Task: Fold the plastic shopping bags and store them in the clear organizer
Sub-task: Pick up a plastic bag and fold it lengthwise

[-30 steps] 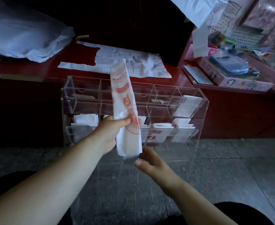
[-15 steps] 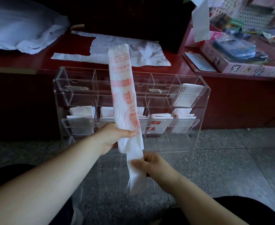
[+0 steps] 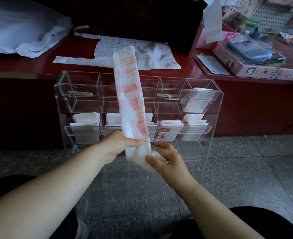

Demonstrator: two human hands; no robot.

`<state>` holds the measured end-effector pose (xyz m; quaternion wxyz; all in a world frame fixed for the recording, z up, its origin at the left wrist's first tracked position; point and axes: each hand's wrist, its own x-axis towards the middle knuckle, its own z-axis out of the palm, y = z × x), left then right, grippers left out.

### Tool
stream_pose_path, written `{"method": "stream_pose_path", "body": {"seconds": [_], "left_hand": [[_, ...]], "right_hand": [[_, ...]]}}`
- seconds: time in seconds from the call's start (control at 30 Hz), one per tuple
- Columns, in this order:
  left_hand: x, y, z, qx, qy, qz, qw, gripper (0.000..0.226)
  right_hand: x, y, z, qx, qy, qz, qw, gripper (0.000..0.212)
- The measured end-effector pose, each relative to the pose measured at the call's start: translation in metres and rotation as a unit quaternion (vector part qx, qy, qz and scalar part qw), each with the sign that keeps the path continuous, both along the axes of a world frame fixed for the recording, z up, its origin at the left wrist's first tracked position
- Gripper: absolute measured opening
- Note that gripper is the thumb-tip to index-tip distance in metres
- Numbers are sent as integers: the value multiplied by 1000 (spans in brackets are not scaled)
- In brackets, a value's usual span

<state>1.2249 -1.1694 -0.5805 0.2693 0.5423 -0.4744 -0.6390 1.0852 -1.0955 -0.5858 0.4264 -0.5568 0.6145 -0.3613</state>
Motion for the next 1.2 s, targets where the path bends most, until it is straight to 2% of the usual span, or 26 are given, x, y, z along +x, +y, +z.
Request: {"method": "stream_pose_path", "body": {"seconds": [0.13, 0.27, 0.4, 0.5, 0.53, 0.57, 0.67, 0.8, 0.83, 1.0, 1.2], "left_hand": [[4, 9, 0, 8, 17, -54, 998, 16], [9, 15, 3, 42, 56, -87, 994, 11], [17, 11, 9, 118, 160, -80, 977, 34], [22, 13, 7, 97, 198, -123, 968, 73], [23, 15, 6, 85, 192, -140, 968, 77], [23, 16, 5, 70, 174, -154, 970, 73], [16, 23, 9, 30, 108, -121, 986, 34], [7, 22, 6, 20, 83, -7, 996, 16], [7, 20, 6, 25, 83, 12, 996, 12], [13, 12, 13, 37, 128, 37, 990, 13], [14, 17, 16, 33, 98, -38, 994, 15]], "right_hand": [[-2, -3, 2, 58, -145, 12, 988, 19], [2, -5, 3, 73, -157, 15, 985, 16], [0, -6, 6, 103, -155, 2, 983, 28], [1, -3, 11, 81, -161, 4, 984, 41], [2, -3, 11, 76, -156, 6, 985, 45], [3, -2, 11, 75, -149, 10, 986, 48], [5, -1, 12, 78, -139, 20, 987, 48], [6, 0, 16, 54, -159, 26, 986, 20], [6, -2, 17, 47, -170, 14, 984, 19], [9, -13, 19, 31, -196, -45, 979, 11], [15, -20, 21, 64, -151, 5, 986, 9]]}}
